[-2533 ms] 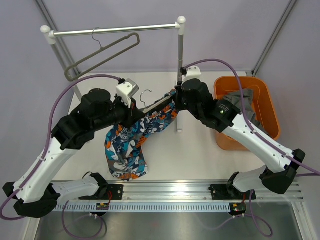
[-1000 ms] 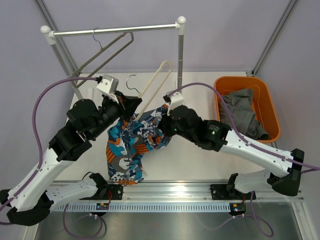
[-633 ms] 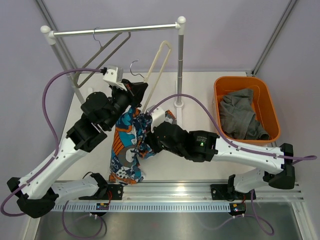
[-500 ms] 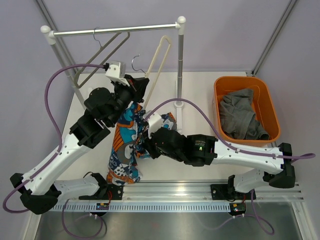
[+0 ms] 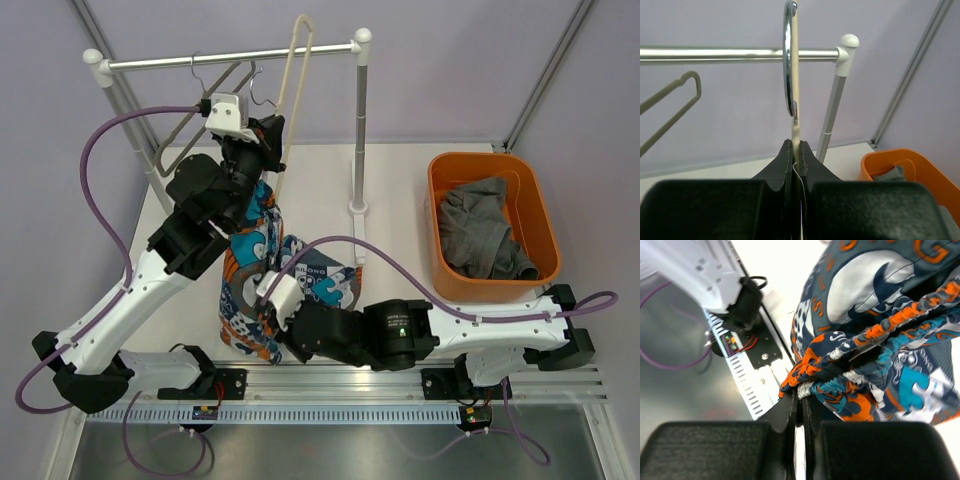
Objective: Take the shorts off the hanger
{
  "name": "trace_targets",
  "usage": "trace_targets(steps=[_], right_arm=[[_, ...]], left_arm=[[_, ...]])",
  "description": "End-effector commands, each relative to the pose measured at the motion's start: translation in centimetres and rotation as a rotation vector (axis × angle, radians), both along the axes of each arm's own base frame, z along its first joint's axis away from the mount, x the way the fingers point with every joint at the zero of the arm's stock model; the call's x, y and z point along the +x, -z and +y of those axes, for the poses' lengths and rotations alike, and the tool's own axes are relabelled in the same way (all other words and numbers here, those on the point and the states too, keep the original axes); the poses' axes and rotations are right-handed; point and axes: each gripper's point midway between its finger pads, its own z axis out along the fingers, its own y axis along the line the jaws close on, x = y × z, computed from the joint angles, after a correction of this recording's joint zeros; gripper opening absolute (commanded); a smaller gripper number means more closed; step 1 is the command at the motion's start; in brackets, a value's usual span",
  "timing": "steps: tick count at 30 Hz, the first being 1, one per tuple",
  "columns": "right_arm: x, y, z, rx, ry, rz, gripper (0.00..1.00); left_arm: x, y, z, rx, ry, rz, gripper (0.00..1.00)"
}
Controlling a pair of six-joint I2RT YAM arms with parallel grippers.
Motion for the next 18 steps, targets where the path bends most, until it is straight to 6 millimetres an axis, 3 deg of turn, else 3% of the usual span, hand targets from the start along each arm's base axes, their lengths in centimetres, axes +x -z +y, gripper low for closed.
trace_targets(steps=[1, 5, 7, 9, 15, 16, 17, 18], right_arm=[[-1.4, -0.5, -0.2, -0.052, -0.033, -0.056, 0.00], [-2.4, -0.9, -1.3, -0.046, -0.050, -0.050, 0.00], [-1.9, -0.8, -2.1, -0.040, -0.019, -0.046, 0.00], [-0.3, -2.5, -3.6, 0.003, 0.073, -0.078, 0.00], [8.0, -9.6, -10.1, 0.121, 0.459, -0.172, 0.00], [9.2, -10.3, -10.8, 0.138, 0.490, -0.169, 0.00], [12.1, -11.2, -12.8, 0.150, 0.577, -0.181, 0.00], [13.5, -12.3, -14.0, 0.177, 0.621, -0.182, 0.00]], left_arm=[[0.0, -6.0, 3.0, -0.105, -0.119, -0.156, 0.00], [0.4, -6.9, 4.0, -0.110, -0.154, -0.184, 0.00], [0.7, -7.1, 4.2, -0.098, -0.157, -0.180, 0.00], [0.7, -7.5, 4.2, -0.096, -0.150, -0.184, 0.00], [0.0, -6.1, 2.8, -0.077, -0.043, -0.113, 0.00], [-0.1, -5.1, 2.6, -0.056, -0.031, -0.075, 0.00], [-0.2, -4.6, 2.3, -0.063, -0.013, -0.055, 0.00], [-0.6, -4.2, 2.1, -0.056, 0.012, -0.039, 0.00]])
